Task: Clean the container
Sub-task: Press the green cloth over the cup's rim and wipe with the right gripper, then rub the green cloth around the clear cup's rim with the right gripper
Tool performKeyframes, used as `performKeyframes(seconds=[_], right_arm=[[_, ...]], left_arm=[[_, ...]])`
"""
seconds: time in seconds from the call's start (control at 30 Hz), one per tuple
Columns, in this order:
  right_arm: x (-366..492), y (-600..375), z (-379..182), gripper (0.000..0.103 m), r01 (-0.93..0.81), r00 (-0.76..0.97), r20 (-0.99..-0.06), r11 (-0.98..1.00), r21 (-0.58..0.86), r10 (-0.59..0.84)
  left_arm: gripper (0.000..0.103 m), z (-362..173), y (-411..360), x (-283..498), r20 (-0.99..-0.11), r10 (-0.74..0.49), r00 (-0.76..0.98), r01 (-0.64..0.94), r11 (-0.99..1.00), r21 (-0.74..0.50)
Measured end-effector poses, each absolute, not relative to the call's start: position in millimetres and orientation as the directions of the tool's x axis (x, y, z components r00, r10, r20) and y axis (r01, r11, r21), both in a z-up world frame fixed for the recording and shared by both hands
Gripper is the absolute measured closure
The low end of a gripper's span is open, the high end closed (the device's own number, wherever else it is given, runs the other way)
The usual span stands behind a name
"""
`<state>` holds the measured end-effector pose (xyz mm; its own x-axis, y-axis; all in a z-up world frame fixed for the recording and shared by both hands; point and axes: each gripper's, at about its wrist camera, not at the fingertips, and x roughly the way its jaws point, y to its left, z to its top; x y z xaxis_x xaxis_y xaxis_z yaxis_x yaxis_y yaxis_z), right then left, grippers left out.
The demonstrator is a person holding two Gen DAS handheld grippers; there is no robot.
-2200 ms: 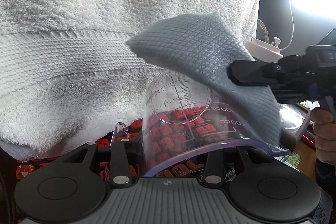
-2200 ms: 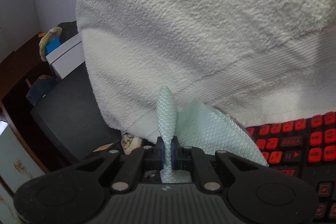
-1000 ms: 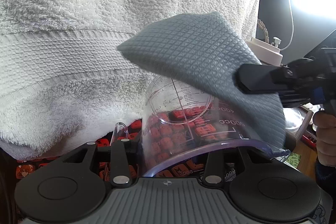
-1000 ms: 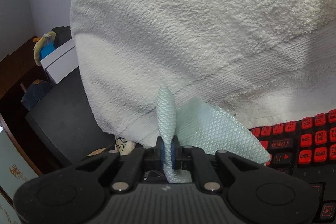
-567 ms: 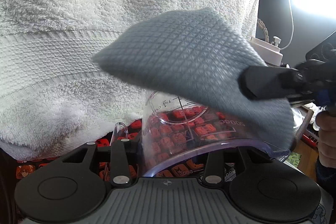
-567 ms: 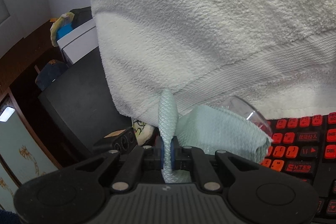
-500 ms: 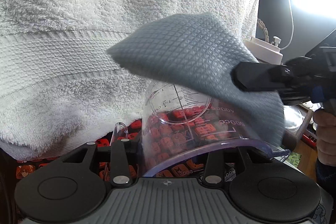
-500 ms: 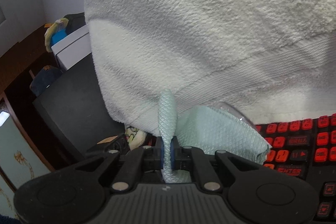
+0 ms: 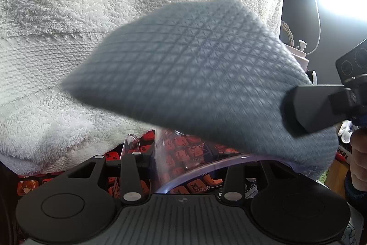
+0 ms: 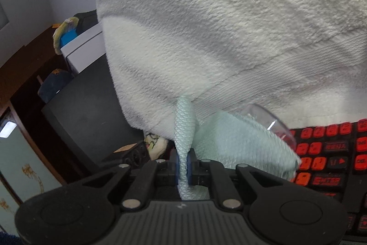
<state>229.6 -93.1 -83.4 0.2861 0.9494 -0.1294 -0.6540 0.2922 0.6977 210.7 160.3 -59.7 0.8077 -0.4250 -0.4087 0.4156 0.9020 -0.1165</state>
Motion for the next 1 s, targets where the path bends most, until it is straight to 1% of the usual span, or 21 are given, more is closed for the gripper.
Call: performKeyframes(seconds=[0.17,0.37,0.5,0.67,0.87,1.0], right_arm=[[227,-93,-82,0.097,-0.66,0.287,-0.132,0.295,0.691,0.949],[232,-110,-83,0.097,-0.619,0.4,-0.144,0.383,0.686,0.905],[242,-121,-89,0.097,-0.563,0.437,-0.135,0.387,0.73,0.889],[242,-114,-89,0.096,-0.574,0.406,-0.129,0.362,0.735,0.905],[234,-94,-87,0.096,-0.629,0.262,-0.105,0.252,0.735,0.959],[235,-96,-89,0.097,-0.62,0.267,-0.101,0.251,0.743,0.958]], left_arm=[[0.064,-59,158,210,-0.409,-0.423,0.808,0.415,0.903,-0.112],[0.064,-59,158,209,-0.409,-0.423,0.808,0.416,0.903,-0.113],[0.064,-59,157,209,-0.409,-0.423,0.808,0.416,0.903,-0.113],[0.064,-58,156,212,-0.41,-0.423,0.808,0.416,0.902,-0.112],[0.064,-57,156,215,-0.411,-0.421,0.809,0.415,0.903,-0.107],[0.064,-56,155,217,-0.412,-0.419,0.809,0.415,0.904,-0.104]])
